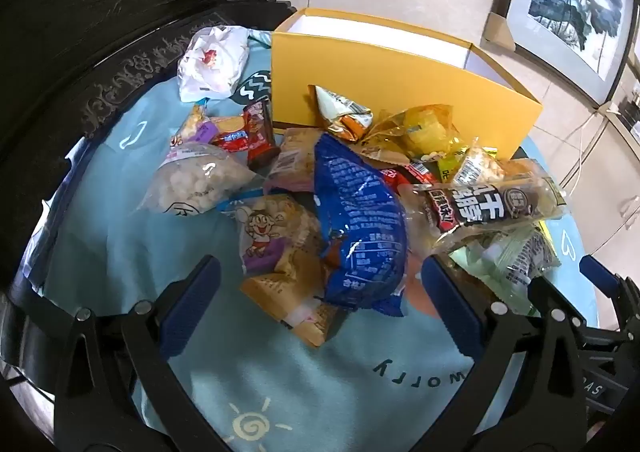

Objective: Organize snacks
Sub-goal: 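Move both tools toward the snack pile in front of the yellow box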

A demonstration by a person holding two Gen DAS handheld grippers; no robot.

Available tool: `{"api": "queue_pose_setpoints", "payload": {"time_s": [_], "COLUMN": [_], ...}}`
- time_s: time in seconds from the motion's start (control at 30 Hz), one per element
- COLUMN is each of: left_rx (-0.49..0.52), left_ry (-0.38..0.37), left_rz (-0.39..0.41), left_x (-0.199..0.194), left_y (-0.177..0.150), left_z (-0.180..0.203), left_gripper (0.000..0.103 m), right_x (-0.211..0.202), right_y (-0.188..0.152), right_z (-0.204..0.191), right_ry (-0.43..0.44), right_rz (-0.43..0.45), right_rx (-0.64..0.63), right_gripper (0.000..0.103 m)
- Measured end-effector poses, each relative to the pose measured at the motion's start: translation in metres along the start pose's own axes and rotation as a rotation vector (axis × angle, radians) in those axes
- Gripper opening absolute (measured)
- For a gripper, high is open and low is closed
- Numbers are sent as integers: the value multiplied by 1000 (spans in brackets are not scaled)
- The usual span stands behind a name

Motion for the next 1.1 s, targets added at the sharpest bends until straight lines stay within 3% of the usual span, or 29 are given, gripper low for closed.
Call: {"api": "queue_pose_setpoints", "payload": {"time_s": [1.1], "left_rx": [31], "left_ry": [-24], "left_rz": [-3], "left_x": [1], "left_y": [-4], "left_z": [4], "left_gripper": [101], "right_x": [2], "right_y": [-2], "right_z": [2], "right_ry": [-8], "right_rz": [-5], "right_rx": [-4], "right_gripper": [102]}}
Point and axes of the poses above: each gripper's, at about its wrist camera, not at the fingertips, and x roughly the way its jaws point, z to its right, y to its top, the point moved 1 cm from there along x, roughly the way its jaws point, and after that the axes turned 10 degrees about y, right-handed, at the moved point
